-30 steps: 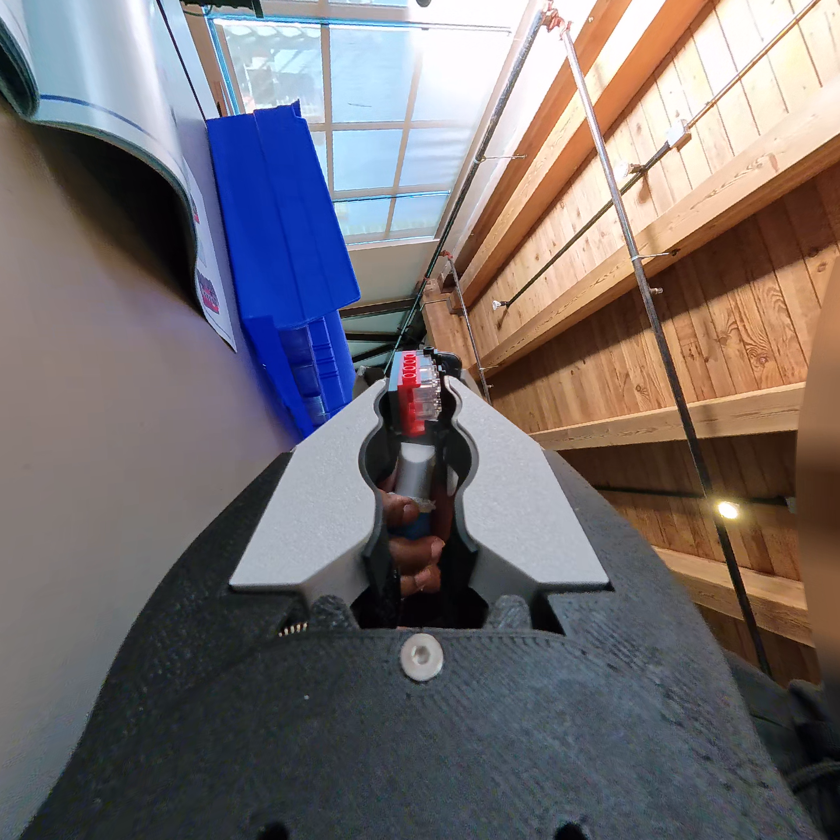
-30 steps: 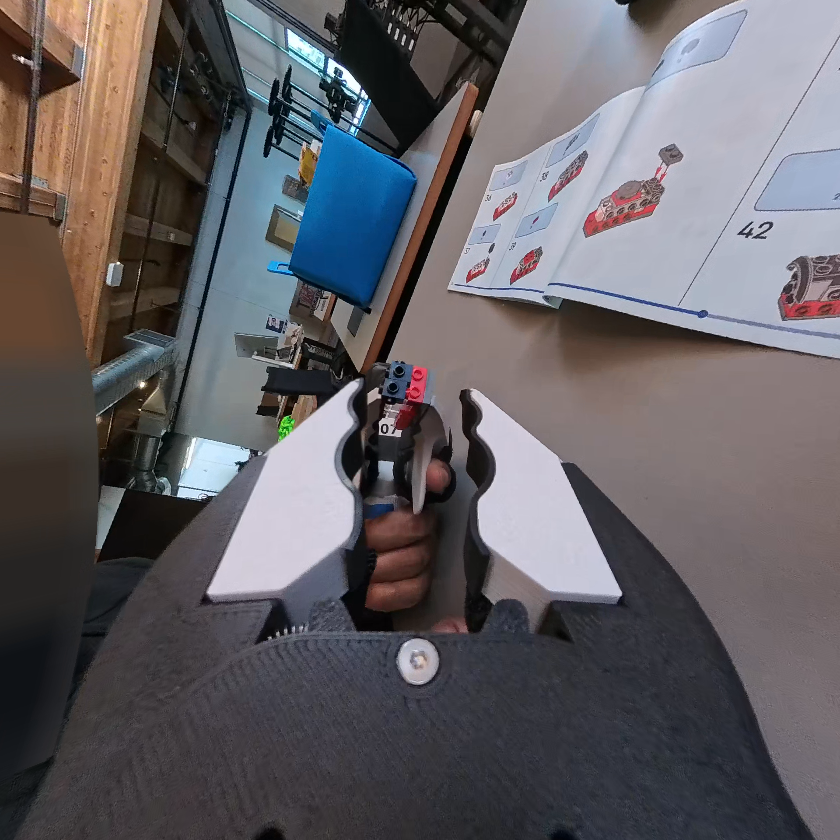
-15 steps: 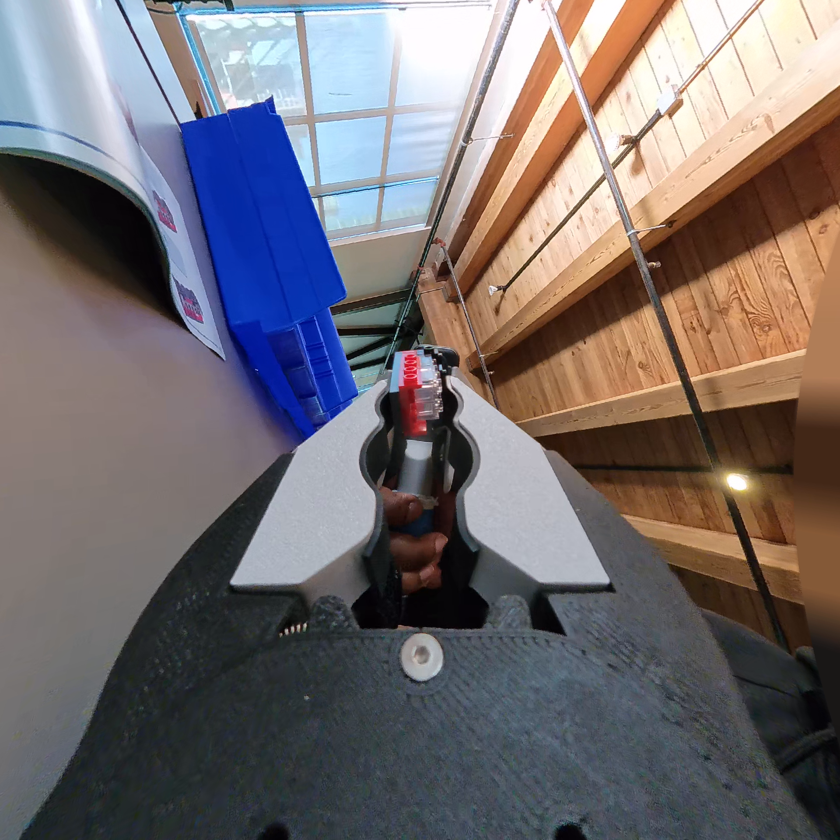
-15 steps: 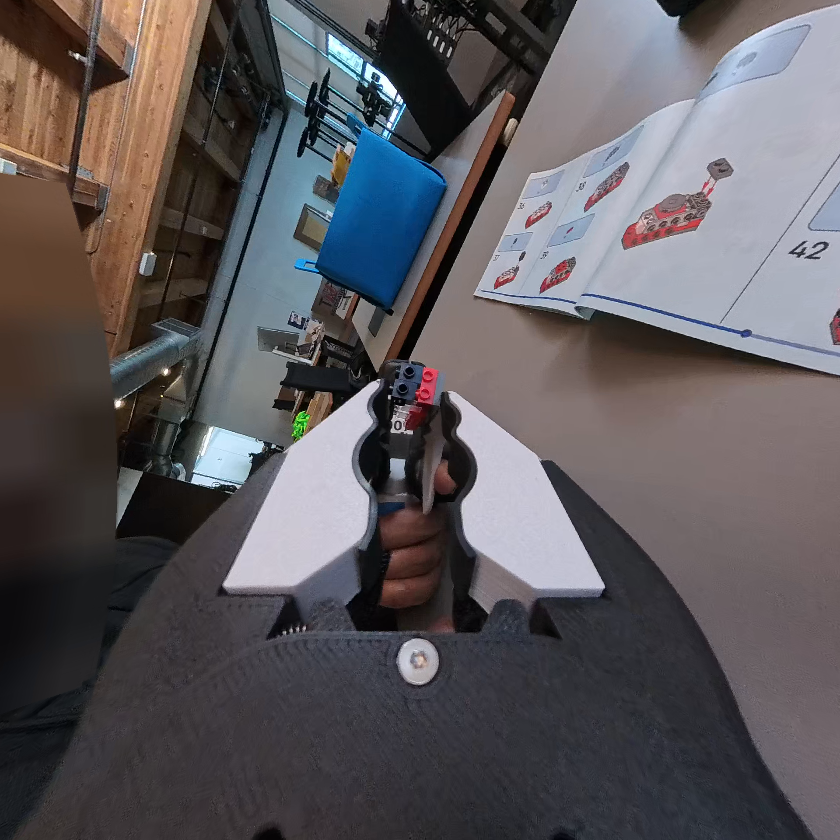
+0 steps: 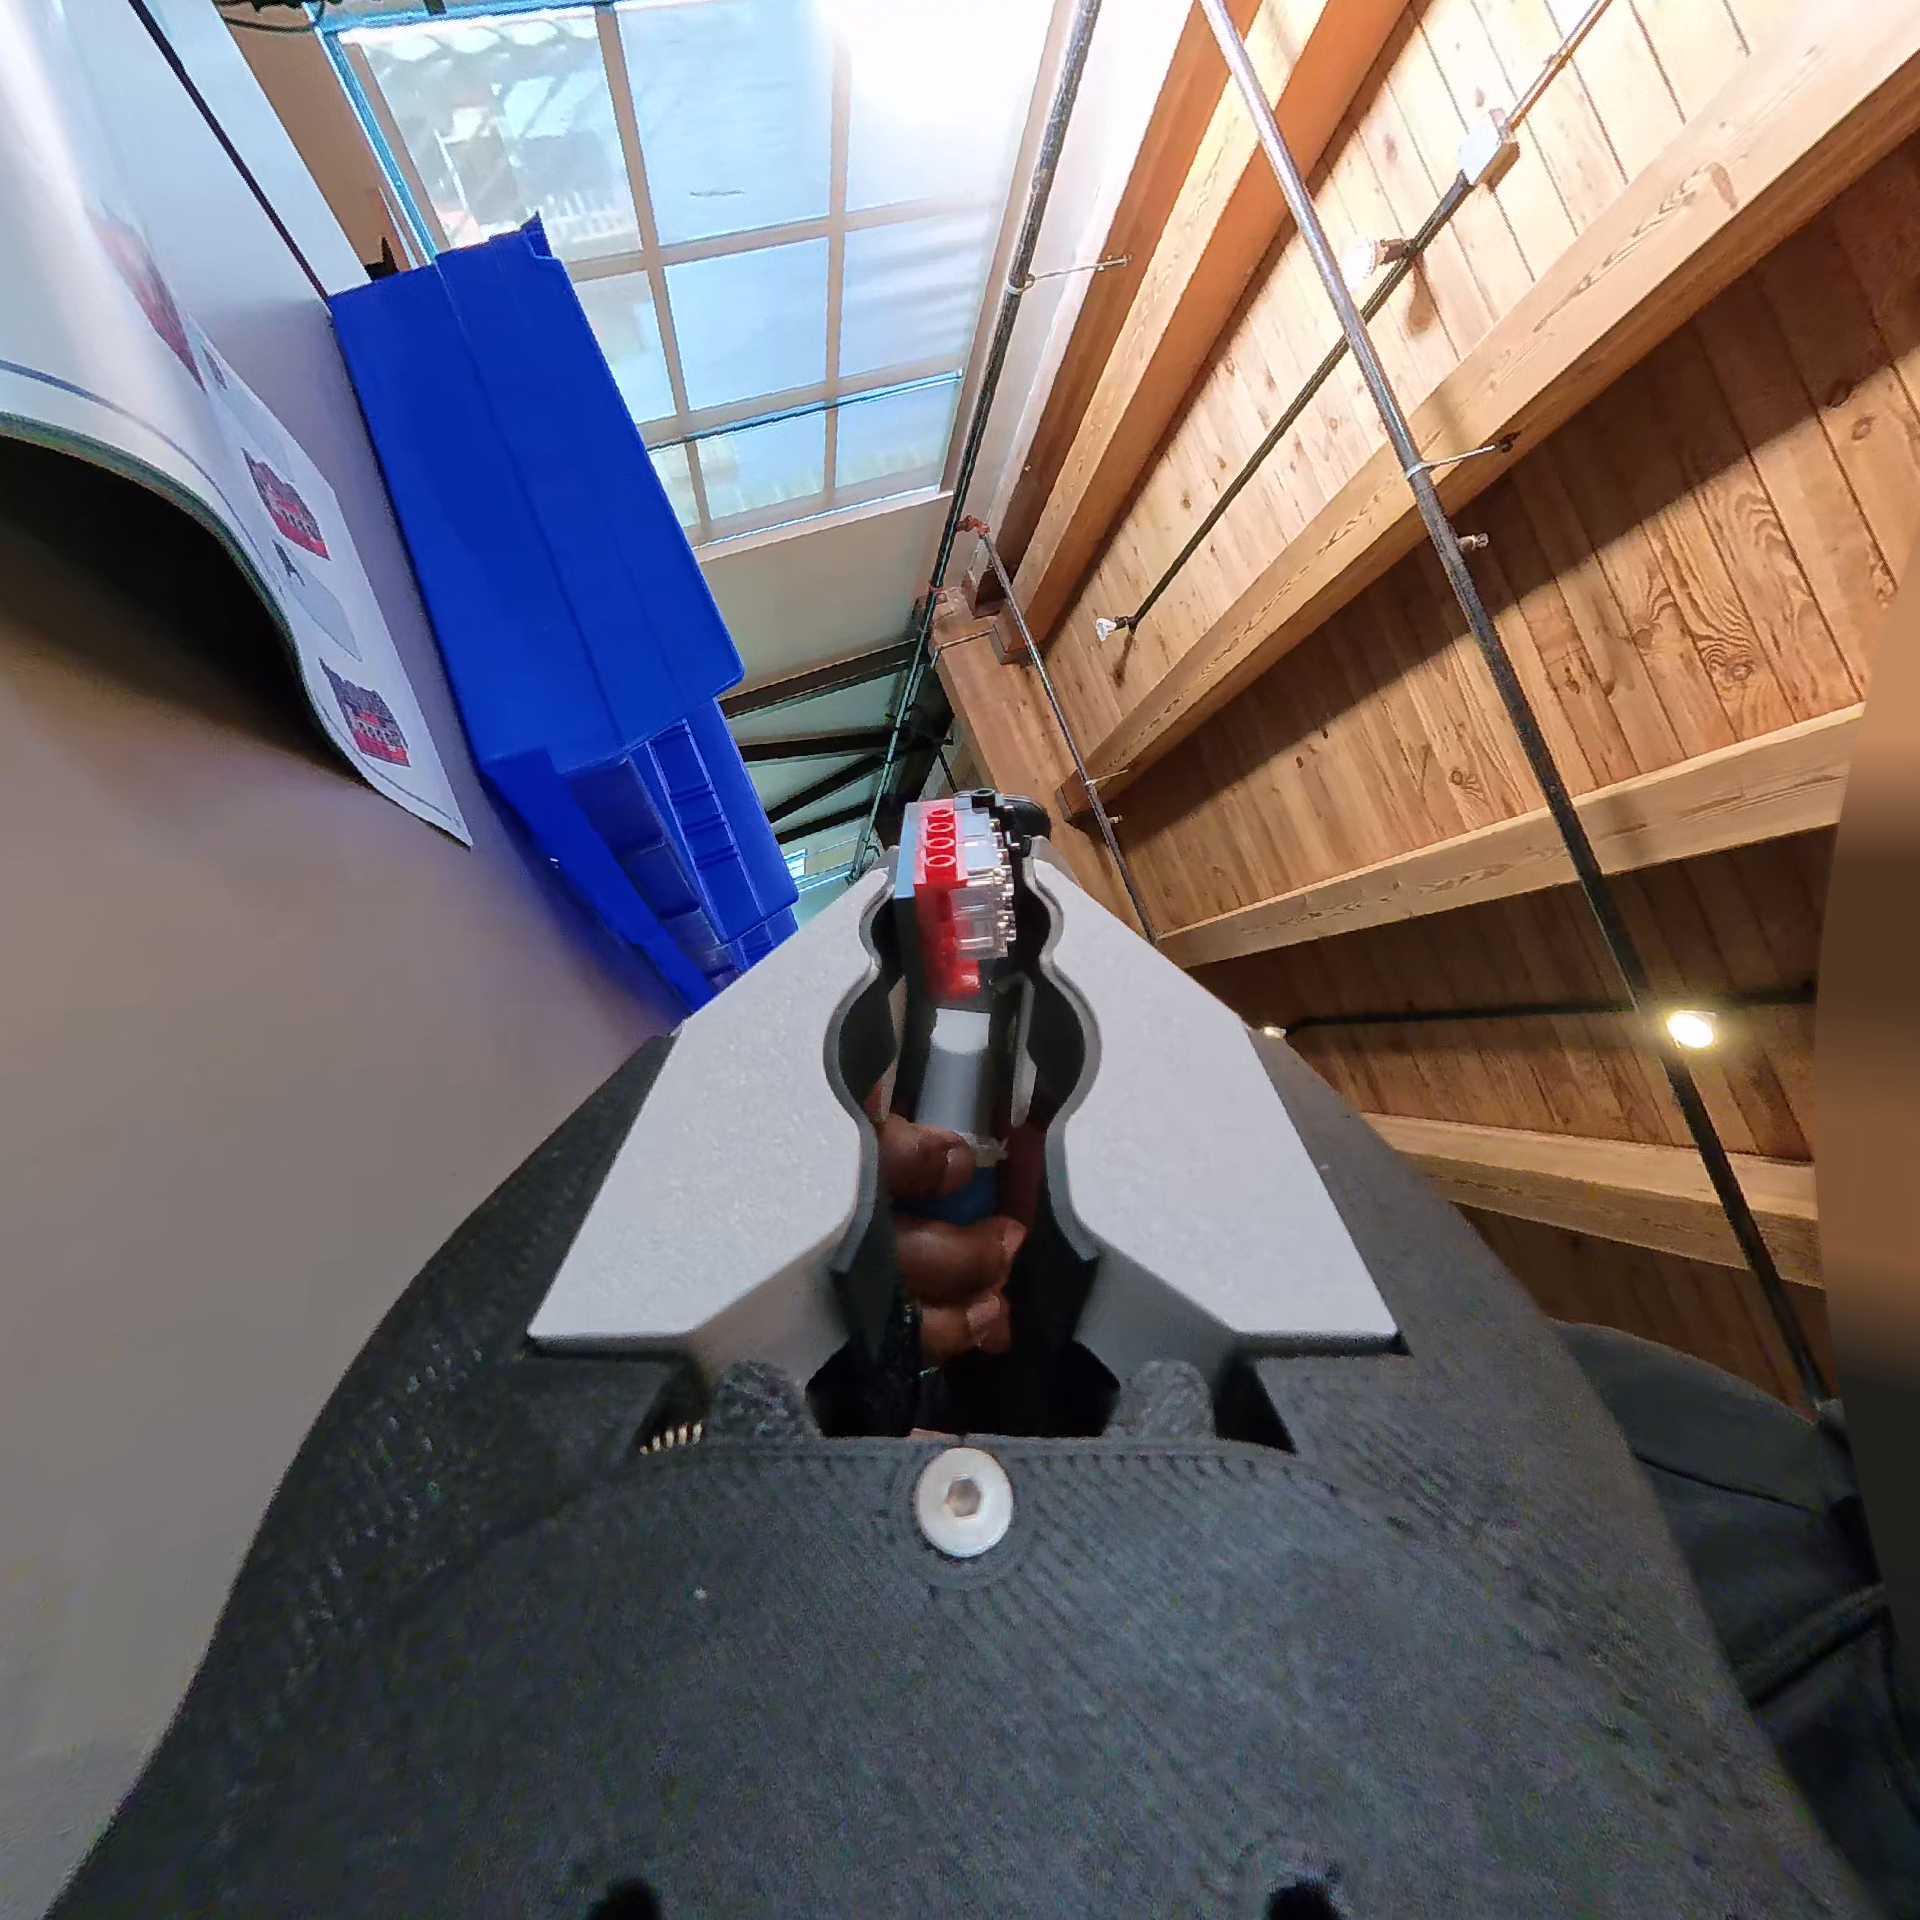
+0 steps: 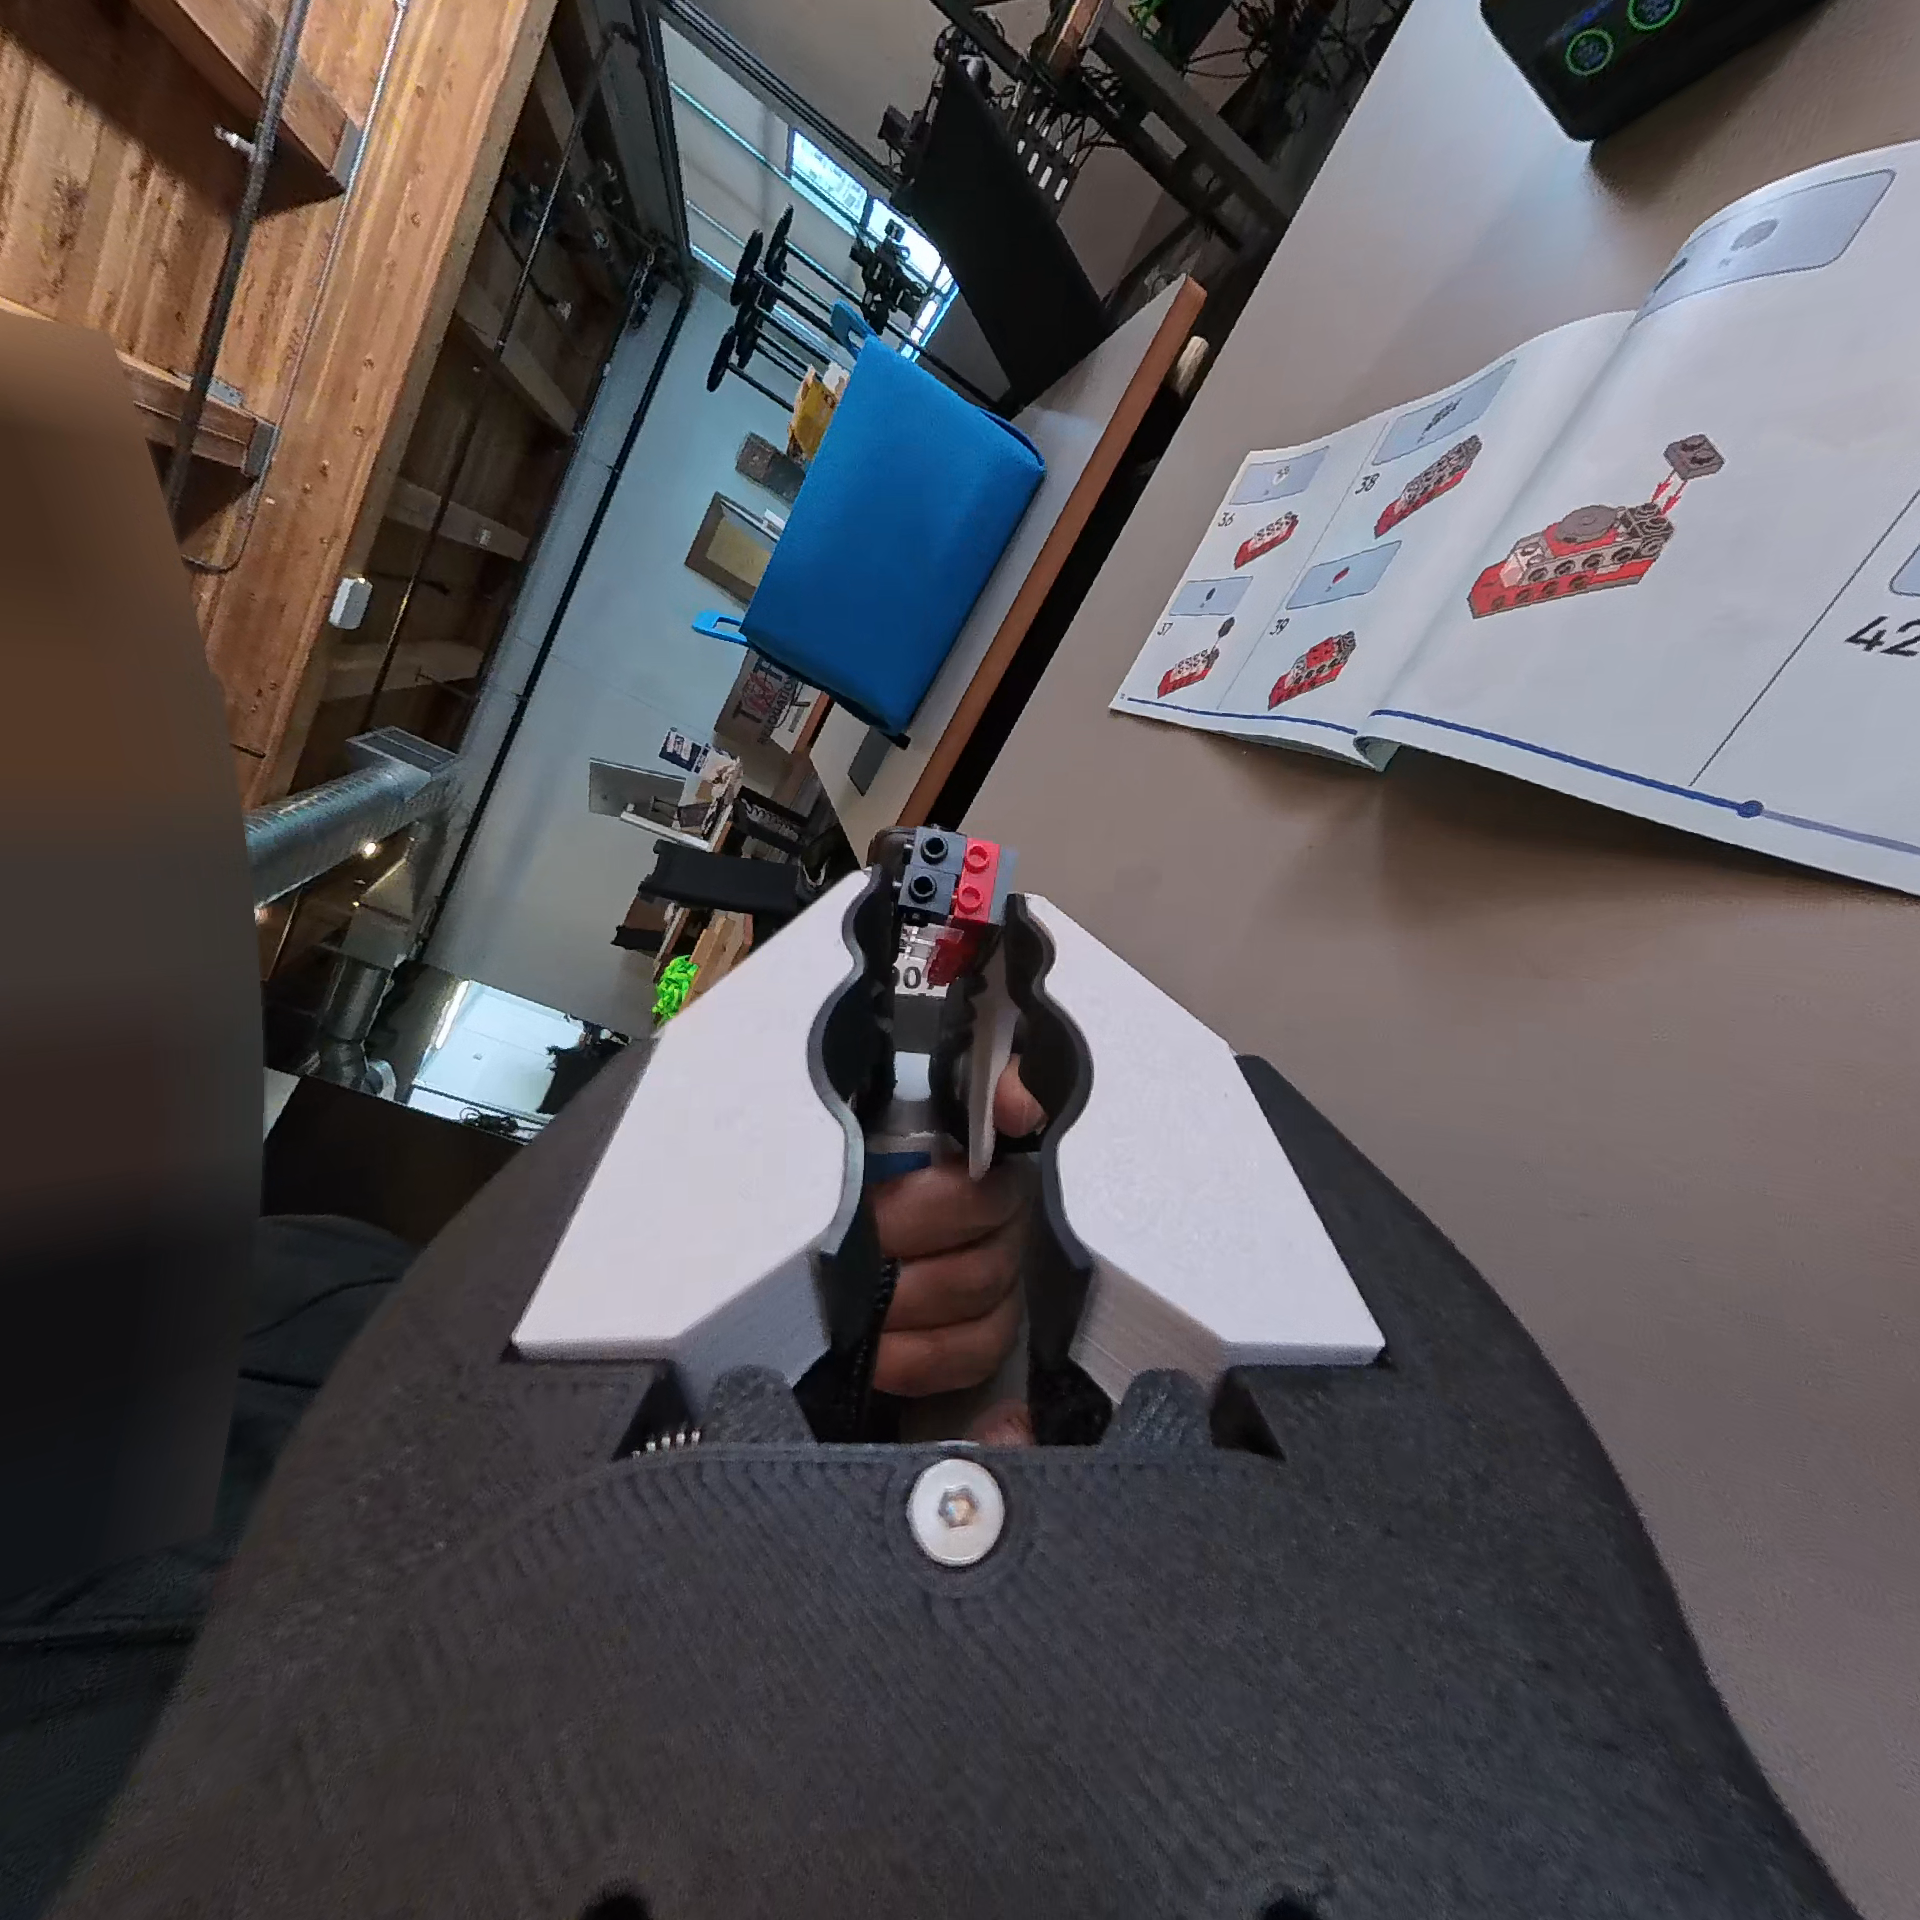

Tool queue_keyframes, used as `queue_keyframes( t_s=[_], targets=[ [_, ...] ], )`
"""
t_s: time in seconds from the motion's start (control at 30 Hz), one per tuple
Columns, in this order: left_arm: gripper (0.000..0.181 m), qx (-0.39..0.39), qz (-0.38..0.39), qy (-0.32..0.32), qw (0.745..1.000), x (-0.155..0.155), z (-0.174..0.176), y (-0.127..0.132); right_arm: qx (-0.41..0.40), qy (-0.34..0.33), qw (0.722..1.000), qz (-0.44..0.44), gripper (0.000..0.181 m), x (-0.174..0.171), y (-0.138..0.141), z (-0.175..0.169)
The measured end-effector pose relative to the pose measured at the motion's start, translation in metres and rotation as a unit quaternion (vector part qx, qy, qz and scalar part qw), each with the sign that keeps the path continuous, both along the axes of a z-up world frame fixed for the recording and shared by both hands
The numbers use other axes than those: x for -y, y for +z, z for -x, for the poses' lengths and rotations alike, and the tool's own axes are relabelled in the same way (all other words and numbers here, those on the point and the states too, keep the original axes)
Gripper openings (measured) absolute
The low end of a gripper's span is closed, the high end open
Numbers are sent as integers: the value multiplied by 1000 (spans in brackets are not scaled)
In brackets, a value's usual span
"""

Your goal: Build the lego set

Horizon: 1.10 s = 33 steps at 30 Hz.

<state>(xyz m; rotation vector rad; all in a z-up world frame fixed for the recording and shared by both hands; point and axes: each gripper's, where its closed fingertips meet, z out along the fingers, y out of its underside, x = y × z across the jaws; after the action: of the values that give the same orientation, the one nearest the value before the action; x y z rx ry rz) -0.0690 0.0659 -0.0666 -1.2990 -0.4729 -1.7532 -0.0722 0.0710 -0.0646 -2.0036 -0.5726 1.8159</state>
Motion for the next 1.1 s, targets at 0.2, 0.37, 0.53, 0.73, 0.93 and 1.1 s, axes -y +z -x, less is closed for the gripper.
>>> queue_keyframes(
  t_s=[0.2,0.37,0.53,0.73,0.93,1.1],
  targets=[
    [20,-1,-6,-1,1000,1,-1,2,-2,0,1000,-1,19,1,2,-1],
    [20,0,-7,-1,1000,1,-1,2,-5,-4,1000,1,19,1,2,-1],
    [21,-2,-13,-2,1000,1,0,3,-13,-5,1000,0,18,1,3,-1],
    [21,-3,-23,-2,1000,2,0,5,-11,-10,1000,-1,20,2,5,0],
    [21,-1,-56,8,998,4,2,14,-35,-21,999,-10,20,5,13,2],
    [21,16,-131,55,990,11,15,35,-58,-14,996,-68,49,16,28,7]
  ],
)
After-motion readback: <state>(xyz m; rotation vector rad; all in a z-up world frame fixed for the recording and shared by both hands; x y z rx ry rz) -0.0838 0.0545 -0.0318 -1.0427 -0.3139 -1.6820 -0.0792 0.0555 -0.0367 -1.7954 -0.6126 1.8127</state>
